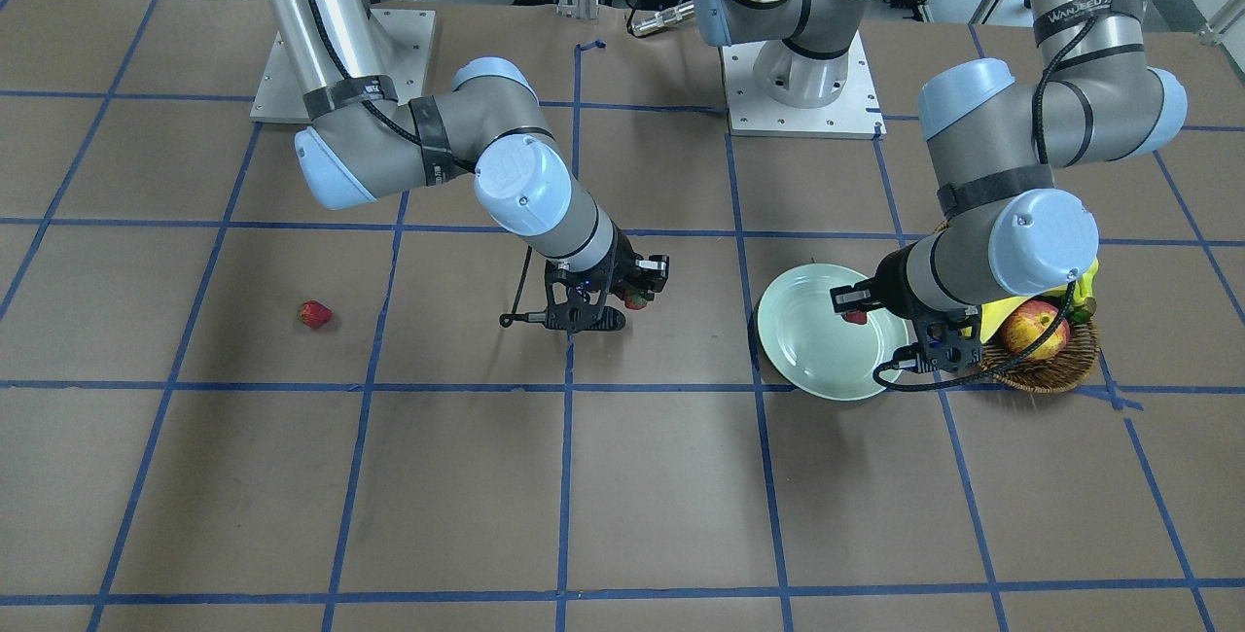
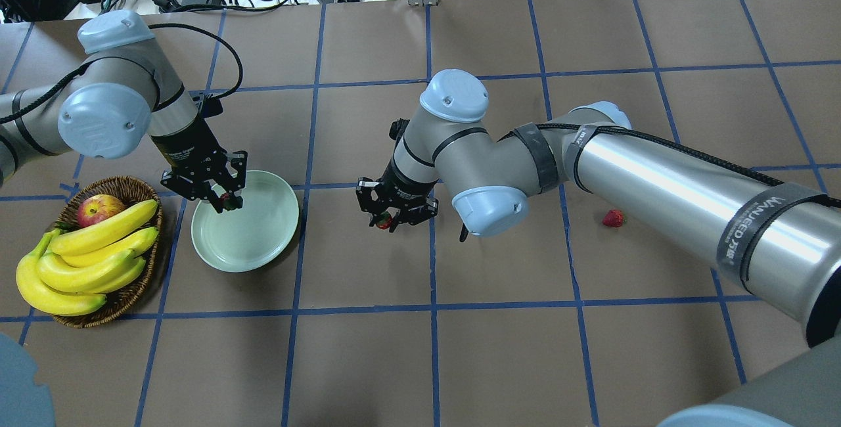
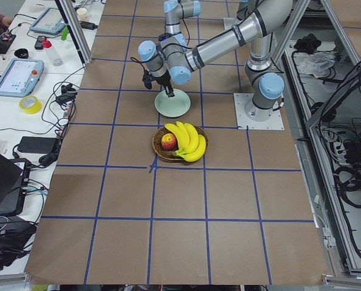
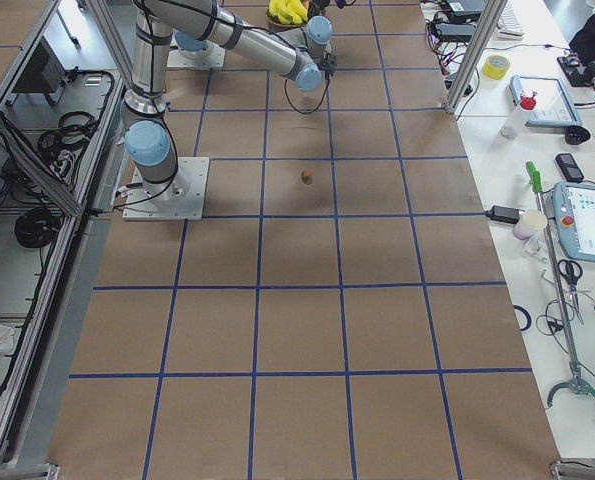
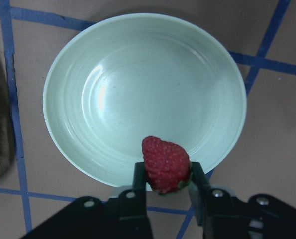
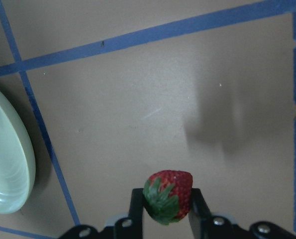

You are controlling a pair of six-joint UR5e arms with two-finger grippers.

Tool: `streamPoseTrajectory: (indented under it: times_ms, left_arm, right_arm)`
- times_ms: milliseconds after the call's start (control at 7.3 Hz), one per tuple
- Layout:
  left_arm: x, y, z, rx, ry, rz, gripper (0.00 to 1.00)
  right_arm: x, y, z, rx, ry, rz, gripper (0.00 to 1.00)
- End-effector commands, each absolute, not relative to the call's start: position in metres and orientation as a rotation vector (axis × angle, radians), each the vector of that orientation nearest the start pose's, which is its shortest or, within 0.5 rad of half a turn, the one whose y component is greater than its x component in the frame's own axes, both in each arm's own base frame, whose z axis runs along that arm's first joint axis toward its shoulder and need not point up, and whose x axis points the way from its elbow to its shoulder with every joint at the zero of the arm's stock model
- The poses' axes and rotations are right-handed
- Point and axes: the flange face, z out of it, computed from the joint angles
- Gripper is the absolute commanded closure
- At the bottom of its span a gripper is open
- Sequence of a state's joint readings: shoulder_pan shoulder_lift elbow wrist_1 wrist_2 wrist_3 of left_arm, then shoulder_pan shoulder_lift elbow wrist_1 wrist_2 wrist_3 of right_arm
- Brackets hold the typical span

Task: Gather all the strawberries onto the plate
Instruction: 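Release the left strawberry into the plate while the right sets its strawberry nearby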

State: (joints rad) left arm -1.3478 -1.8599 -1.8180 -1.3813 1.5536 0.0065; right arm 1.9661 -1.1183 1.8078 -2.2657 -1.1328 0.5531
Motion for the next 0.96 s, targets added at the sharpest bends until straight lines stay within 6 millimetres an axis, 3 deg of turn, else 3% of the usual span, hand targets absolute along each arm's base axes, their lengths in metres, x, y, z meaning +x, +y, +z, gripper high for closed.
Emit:
streamPoseTrajectory:
  times_ms: [0, 137, 274, 411, 548, 685, 822]
  left_arm:
    - [-0.013, -0.538, 0.218, -0.350, 3.130, 0.574, 1.00]
    - [-0.013, -0.539, 0.210, -0.353, 3.129, 0.598, 1.00]
    - [-0.013, -0.540, 0.208, -0.356, 3.130, 0.603, 0.43]
    - [-0.013, -0.541, 0.212, -0.376, 3.135, 0.591, 0.00]
    - [-0.014, -0.543, 0.222, -0.382, 3.140, 0.560, 0.00]
    - [-0.016, -0.548, 0.235, -0.383, 3.146, 0.512, 0.00]
    - [-0.025, -0.556, 0.253, -0.431, 3.167, 0.465, 0.00]
  right_arm:
    - [0.392, -0.478, 0.191, 0.215, 2.749, 0.288, 0.38]
    - [0.392, -0.478, 0.192, 0.214, 2.749, 0.283, 0.14]
    - [0.391, -0.478, 0.200, 0.209, 2.761, 0.258, 0.01]
    - [0.385, -0.477, 0.220, 0.206, 2.793, 0.203, 0.00]
    - [0.369, -0.474, 0.243, 0.200, 2.862, 0.176, 0.00]
    - [0.341, -0.480, 0.260, 0.147, 2.981, 0.103, 0.00]
    - [0.293, -0.495, 0.264, 0.186, 3.094, 0.059, 0.00]
